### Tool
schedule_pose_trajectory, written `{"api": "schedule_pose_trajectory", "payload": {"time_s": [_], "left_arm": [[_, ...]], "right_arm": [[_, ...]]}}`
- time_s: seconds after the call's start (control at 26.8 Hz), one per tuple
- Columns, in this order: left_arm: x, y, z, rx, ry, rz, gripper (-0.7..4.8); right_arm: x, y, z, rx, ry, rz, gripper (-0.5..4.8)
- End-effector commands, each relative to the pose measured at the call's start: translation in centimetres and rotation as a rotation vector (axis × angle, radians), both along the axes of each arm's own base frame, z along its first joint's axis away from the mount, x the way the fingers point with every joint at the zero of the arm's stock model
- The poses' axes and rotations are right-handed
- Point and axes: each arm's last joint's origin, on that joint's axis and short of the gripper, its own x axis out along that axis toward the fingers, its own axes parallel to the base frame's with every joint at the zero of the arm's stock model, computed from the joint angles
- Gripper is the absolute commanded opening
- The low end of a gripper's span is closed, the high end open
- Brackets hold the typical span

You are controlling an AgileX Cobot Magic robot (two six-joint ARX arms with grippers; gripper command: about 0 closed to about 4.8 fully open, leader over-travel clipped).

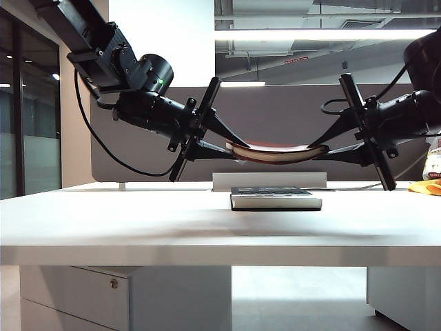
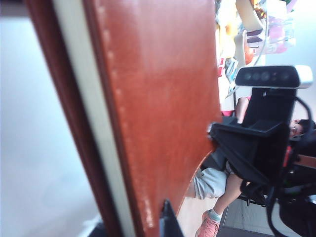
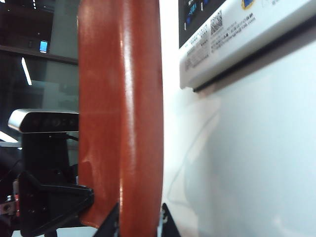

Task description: Pick up the red book and place it on top of the black book.

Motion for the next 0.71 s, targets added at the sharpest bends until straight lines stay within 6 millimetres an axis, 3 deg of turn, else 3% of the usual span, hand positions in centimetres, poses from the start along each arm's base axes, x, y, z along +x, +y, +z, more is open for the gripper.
{"api": "schedule_pose_trajectory", "payload": {"time_s": [0.04, 0.41, 0.71], "left_arm": [[0.5, -1.6, 1.2, -0.062, -0.072, -0.097, -0.06], [3.4, -2.8, -0.1, -0.065, -0.061, -0.097, -0.06], [5.8, -1.0, -0.4, -0.06, -0.064, -0.023, -0.06]], "right_arm": [[0.7, 1.4, 1.6, 0.05, -0.097, 0.148, -0.02], [3.3, 0.3, 1.2, 0.048, -0.087, 0.112, -0.02], [6.5, 0.1, 1.0, 0.047, -0.084, 0.099, -0.02]]}}
